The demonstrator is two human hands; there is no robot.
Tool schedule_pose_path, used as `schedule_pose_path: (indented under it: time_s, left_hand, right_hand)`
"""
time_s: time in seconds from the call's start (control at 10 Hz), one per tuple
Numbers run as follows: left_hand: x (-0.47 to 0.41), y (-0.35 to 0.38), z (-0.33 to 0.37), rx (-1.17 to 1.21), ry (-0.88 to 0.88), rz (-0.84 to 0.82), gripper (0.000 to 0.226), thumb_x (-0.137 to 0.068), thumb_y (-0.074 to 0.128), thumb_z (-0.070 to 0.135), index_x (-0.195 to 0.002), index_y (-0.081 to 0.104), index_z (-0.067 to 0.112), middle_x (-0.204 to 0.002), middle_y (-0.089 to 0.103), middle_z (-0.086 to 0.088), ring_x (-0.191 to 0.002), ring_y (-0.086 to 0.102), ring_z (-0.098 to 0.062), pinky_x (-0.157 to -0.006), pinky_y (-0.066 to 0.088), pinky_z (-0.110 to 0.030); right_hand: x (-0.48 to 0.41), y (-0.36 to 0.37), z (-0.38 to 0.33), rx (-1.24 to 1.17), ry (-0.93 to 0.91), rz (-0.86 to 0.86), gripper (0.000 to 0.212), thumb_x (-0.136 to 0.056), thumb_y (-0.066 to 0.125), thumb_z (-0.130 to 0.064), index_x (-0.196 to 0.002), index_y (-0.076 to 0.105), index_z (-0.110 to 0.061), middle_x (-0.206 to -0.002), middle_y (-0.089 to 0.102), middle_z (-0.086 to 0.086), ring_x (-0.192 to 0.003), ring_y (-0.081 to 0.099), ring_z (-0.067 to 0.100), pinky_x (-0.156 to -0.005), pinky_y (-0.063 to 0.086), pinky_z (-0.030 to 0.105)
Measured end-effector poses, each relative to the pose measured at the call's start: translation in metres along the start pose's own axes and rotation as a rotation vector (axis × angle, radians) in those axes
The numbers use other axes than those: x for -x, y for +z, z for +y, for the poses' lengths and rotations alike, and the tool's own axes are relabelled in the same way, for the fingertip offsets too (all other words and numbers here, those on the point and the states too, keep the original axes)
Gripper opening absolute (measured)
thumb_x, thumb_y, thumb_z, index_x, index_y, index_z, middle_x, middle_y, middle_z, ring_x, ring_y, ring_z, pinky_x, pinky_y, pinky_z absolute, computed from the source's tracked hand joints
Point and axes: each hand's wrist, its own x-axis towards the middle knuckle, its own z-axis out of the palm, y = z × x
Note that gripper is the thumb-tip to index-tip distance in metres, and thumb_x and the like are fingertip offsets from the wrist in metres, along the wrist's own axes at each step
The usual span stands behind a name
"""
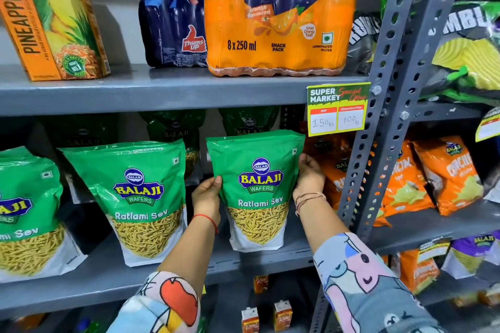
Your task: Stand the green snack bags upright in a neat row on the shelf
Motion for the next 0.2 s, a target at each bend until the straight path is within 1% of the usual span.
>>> schedule_pose_path:
  time_s: [0.1,0.2]
  left_hand:
    - [0.0097,-0.0011,0.0066,-0.031,0.007,-0.050,0.034,-0.091,0.046,0.001,-0.122,0.048,-0.010,-0.102,0.063,-0.008,-0.079,0.057,-0.015,-0.074,0.046,-0.021]
    - [0.0143,-0.0071,0.0050,-0.048,0.040,-0.065,0.039,-0.091,0.044,0.000,-0.129,0.043,-0.008,-0.128,0.050,-0.015,-0.105,0.051,-0.021,-0.087,0.046,-0.026]
  right_hand:
    - [0.0050,0.0005,-0.0022,0.000,0.018,-0.004,0.023,-0.091,0.051,-0.011,-0.071,0.058,-0.021,-0.046,0.067,-0.016,-0.053,0.062,0.008,-0.049,0.050,0.019]
    - [0.0113,-0.0077,0.0015,0.040,-0.012,-0.028,0.014,-0.092,0.048,-0.011,-0.090,0.061,-0.015,-0.069,0.072,-0.009,-0.068,0.063,0.013,-0.058,0.050,0.022]
